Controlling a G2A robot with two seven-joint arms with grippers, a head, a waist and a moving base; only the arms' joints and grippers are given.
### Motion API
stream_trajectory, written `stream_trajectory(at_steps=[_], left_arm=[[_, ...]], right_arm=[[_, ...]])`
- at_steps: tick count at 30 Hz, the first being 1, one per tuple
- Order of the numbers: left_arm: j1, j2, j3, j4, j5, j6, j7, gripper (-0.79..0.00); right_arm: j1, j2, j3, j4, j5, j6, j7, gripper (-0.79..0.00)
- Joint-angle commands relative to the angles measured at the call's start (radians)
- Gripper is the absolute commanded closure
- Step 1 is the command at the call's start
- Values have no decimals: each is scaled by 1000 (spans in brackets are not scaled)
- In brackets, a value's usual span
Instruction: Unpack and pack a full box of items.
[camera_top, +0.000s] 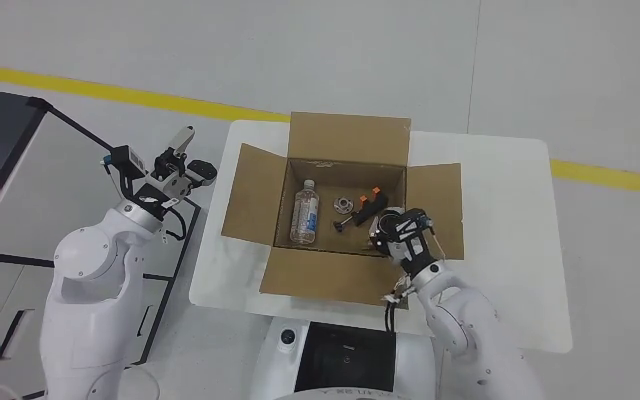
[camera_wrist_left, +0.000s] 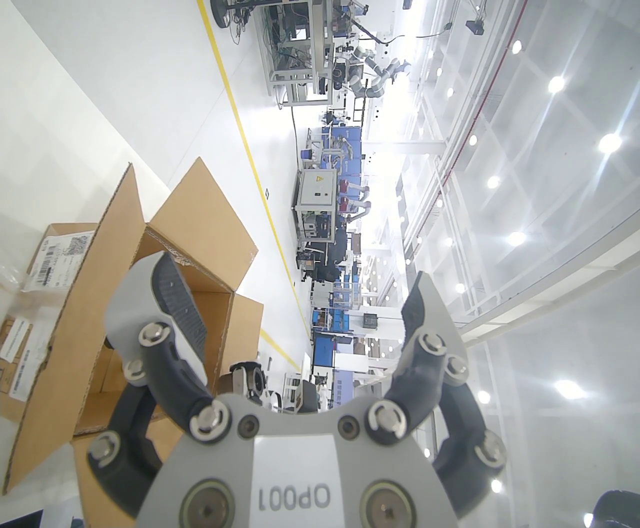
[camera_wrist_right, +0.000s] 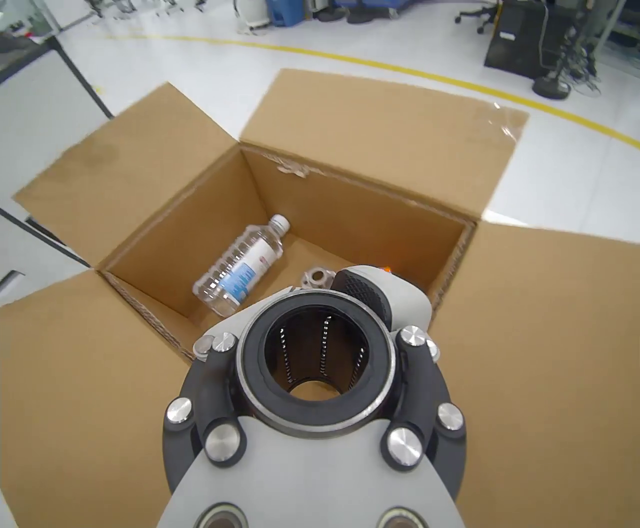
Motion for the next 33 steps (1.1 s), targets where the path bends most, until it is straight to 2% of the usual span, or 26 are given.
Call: stream_trajectory(at_steps=[1,4,6,10,12,20,26,33], left_arm=[[0,0,0,0,0,0,0,-785],[0,0,0,0,0,0,0,-785],[0,0,0,0,0,0,0,-785],[0,0,0,0,0,0,0,-785],[0,0,0,0,0,0,0,-785],[0,0,0,0,0,0,0,-785],[0,0,0,0,0,0,0,-785],[0,0,0,0,0,0,0,-785]], right_arm=[[29,-5,-30,10,4,4,-51,0],[98,-15,-70,7,21,33,-68,0],[160,-23,-99,21,28,55,-30,0],[317,-47,-183,183,91,86,130,0],[372,-60,-227,263,117,102,173,0],[441,-83,-297,433,157,151,311,0],[494,-100,-323,502,186,179,297,0],[608,-141,-394,687,247,207,346,0]])
